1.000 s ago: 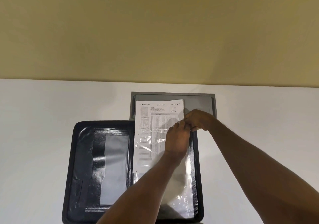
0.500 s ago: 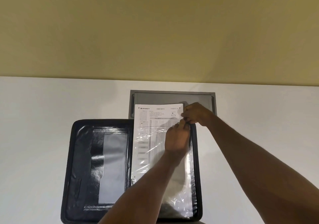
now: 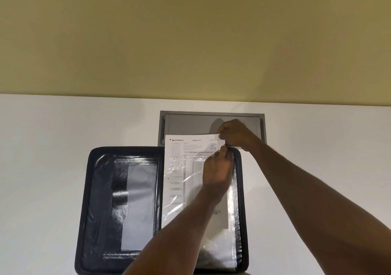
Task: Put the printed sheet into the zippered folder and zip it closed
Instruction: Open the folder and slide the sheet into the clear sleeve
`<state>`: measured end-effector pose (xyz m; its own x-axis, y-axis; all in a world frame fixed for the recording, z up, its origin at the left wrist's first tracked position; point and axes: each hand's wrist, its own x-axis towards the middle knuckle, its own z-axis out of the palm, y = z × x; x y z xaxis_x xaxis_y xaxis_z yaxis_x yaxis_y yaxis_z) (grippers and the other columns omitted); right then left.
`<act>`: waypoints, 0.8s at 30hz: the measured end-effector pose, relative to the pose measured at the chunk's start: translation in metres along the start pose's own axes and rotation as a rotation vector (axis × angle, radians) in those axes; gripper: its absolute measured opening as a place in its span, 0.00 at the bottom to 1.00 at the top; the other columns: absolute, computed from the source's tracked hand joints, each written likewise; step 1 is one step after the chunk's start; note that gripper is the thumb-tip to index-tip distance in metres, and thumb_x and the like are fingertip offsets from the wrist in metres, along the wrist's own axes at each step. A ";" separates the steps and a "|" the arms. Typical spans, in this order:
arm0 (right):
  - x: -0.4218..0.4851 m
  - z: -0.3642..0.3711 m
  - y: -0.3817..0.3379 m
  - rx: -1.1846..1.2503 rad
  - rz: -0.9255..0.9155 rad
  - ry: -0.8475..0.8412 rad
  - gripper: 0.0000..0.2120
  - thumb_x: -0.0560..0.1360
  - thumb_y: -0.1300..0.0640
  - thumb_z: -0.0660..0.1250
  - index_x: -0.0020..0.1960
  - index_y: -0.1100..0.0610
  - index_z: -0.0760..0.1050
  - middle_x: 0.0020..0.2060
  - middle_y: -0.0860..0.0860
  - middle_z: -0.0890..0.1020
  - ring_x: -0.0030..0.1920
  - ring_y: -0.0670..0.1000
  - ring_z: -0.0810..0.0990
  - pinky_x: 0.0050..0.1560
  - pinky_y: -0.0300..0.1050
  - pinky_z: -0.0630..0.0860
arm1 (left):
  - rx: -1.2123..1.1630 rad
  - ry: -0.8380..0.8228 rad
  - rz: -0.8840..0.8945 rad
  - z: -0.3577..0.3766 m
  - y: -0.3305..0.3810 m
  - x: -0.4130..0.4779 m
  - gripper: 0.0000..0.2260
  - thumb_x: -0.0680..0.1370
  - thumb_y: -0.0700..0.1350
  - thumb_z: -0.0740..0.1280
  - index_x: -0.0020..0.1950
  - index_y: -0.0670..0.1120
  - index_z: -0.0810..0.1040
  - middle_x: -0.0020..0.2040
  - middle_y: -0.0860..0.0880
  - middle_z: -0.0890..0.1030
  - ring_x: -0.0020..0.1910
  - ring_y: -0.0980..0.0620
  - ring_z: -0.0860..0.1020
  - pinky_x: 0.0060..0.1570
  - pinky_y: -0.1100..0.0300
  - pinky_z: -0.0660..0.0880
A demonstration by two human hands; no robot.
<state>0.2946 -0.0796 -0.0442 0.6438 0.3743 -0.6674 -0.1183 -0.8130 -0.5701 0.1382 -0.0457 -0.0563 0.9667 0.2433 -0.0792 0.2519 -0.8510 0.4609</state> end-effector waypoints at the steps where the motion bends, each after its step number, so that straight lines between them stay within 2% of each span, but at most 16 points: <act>1: -0.001 -0.001 -0.001 -0.051 0.000 -0.037 0.06 0.72 0.70 0.73 0.48 0.65 0.84 0.45 0.57 0.84 0.46 0.55 0.82 0.47 0.47 0.80 | -0.006 0.001 -0.003 0.001 -0.001 0.000 0.07 0.78 0.37 0.69 0.55 0.42 0.82 0.53 0.44 0.83 0.41 0.47 0.82 0.37 0.53 0.81; 3: -0.002 -0.002 -0.003 -0.150 0.023 -0.127 0.06 0.71 0.69 0.74 0.48 0.63 0.85 0.43 0.57 0.84 0.41 0.53 0.81 0.40 0.41 0.78 | -0.012 -0.004 -0.013 0.003 -0.002 0.001 0.08 0.80 0.38 0.67 0.58 0.42 0.82 0.55 0.44 0.83 0.40 0.46 0.83 0.38 0.52 0.81; 5: -0.004 -0.002 -0.004 -0.198 0.067 -0.221 0.08 0.71 0.70 0.73 0.46 0.60 0.85 0.43 0.58 0.85 0.41 0.54 0.82 0.38 0.41 0.80 | -0.030 -0.009 -0.018 0.003 -0.002 0.002 0.08 0.79 0.38 0.68 0.58 0.43 0.83 0.54 0.44 0.83 0.38 0.46 0.82 0.35 0.52 0.81; 8: -0.003 -0.002 -0.003 -0.260 0.068 -0.267 0.08 0.72 0.70 0.71 0.47 0.60 0.85 0.46 0.59 0.86 0.45 0.55 0.83 0.48 0.48 0.84 | -0.019 0.006 0.002 0.003 -0.002 0.000 0.07 0.77 0.39 0.72 0.54 0.44 0.83 0.50 0.45 0.84 0.34 0.47 0.81 0.31 0.54 0.78; 11: 0.000 -0.002 0.000 -0.283 0.004 -0.257 0.09 0.72 0.68 0.71 0.51 0.61 0.86 0.48 0.57 0.87 0.45 0.53 0.82 0.51 0.47 0.81 | -0.034 0.023 0.012 0.008 -0.002 -0.001 0.06 0.76 0.38 0.71 0.52 0.43 0.82 0.51 0.45 0.82 0.34 0.47 0.81 0.31 0.54 0.78; 13: 0.000 -0.002 0.002 -0.271 -0.036 -0.255 0.07 0.75 0.61 0.71 0.50 0.61 0.86 0.44 0.55 0.87 0.44 0.52 0.81 0.48 0.45 0.79 | -0.041 0.023 0.015 0.009 -0.003 0.000 0.06 0.75 0.37 0.71 0.51 0.43 0.81 0.52 0.45 0.81 0.32 0.46 0.80 0.30 0.53 0.78; 16: -0.001 0.001 0.000 -0.218 -0.011 -0.258 0.19 0.81 0.46 0.65 0.48 0.59 0.87 0.36 0.51 0.85 0.38 0.49 0.80 0.43 0.41 0.73 | -0.037 0.029 0.041 0.012 -0.006 -0.001 0.07 0.74 0.38 0.73 0.50 0.45 0.81 0.56 0.45 0.82 0.27 0.47 0.78 0.27 0.56 0.75; 18: -0.002 0.003 -0.002 -0.242 0.012 -0.278 0.27 0.83 0.41 0.58 0.46 0.58 0.87 0.35 0.50 0.86 0.40 0.49 0.82 0.46 0.42 0.72 | -0.040 0.047 0.055 0.017 -0.008 -0.004 0.06 0.76 0.39 0.72 0.52 0.45 0.81 0.60 0.45 0.81 0.26 0.48 0.77 0.28 0.58 0.76; 20: -0.004 0.007 -0.005 -0.295 0.039 -0.339 0.33 0.83 0.36 0.52 0.46 0.57 0.87 0.30 0.46 0.86 0.44 0.48 0.83 0.50 0.43 0.70 | -0.063 0.082 0.067 0.023 -0.010 -0.006 0.05 0.78 0.39 0.71 0.53 0.45 0.81 0.59 0.44 0.82 0.26 0.48 0.78 0.29 0.57 0.78; 22: -0.006 0.011 -0.005 -0.337 0.052 -0.384 0.37 0.82 0.33 0.47 0.47 0.56 0.87 0.32 0.45 0.86 0.47 0.48 0.82 0.55 0.44 0.70 | -0.085 0.109 0.073 0.026 -0.010 -0.006 0.06 0.79 0.38 0.70 0.55 0.44 0.80 0.56 0.43 0.82 0.27 0.47 0.78 0.28 0.57 0.78; 24: -0.007 0.014 -0.003 -0.375 0.032 -0.391 0.36 0.81 0.31 0.44 0.59 0.55 0.81 0.39 0.48 0.85 0.48 0.49 0.81 0.60 0.49 0.73 | -0.089 0.100 0.043 0.026 -0.009 -0.005 0.10 0.79 0.37 0.69 0.59 0.45 0.80 0.57 0.42 0.82 0.28 0.47 0.78 0.27 0.56 0.78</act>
<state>0.2798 -0.0734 -0.0439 0.3069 0.4267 -0.8507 0.1906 -0.9033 -0.3843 0.1322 -0.0516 -0.0830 0.9661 0.2566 0.0282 0.2015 -0.8180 0.5388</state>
